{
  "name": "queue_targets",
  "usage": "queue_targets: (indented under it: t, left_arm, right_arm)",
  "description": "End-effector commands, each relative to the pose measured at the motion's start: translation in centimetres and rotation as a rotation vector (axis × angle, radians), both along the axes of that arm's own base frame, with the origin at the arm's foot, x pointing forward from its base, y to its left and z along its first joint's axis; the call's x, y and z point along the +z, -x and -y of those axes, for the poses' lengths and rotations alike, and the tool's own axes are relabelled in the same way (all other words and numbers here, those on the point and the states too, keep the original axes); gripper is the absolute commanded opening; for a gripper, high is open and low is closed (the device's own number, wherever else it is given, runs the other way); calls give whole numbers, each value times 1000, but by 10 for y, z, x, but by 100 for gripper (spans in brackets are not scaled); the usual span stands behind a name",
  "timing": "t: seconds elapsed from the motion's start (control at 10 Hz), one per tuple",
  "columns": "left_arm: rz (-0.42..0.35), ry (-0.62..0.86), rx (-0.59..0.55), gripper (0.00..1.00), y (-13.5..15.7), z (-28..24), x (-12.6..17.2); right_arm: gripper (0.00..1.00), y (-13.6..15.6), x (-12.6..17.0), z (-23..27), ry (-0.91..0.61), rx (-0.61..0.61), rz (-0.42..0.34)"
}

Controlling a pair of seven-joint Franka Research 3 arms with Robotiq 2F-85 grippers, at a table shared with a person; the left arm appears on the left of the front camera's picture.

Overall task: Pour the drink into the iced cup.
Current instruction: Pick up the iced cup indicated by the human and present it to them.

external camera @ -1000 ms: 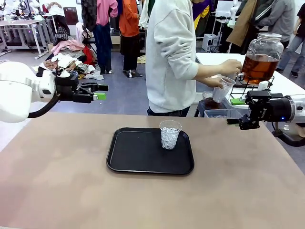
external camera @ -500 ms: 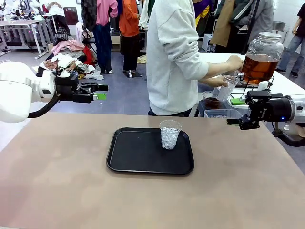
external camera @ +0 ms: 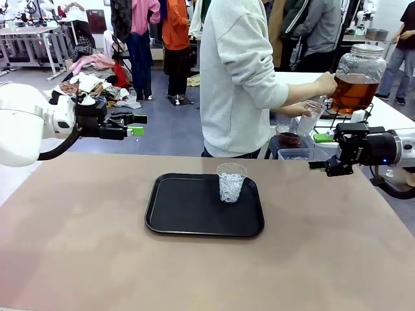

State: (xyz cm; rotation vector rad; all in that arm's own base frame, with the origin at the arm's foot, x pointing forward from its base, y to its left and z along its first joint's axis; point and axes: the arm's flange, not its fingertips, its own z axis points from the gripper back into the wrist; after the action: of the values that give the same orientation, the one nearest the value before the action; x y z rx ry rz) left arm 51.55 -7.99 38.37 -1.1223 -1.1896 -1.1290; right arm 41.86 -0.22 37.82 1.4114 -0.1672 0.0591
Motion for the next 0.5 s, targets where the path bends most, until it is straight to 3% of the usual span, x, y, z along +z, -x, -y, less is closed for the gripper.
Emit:
queue_targets:
  t: [0.0,0.4]
  left_arm:
    - [3,7,10,100,-2,1,2]
    - [3,7,10,100,-2,1,2]
  right_arm:
    - [100,1,1,0,0,-5,3]
    - [100,1,1,0,0,-5,3]
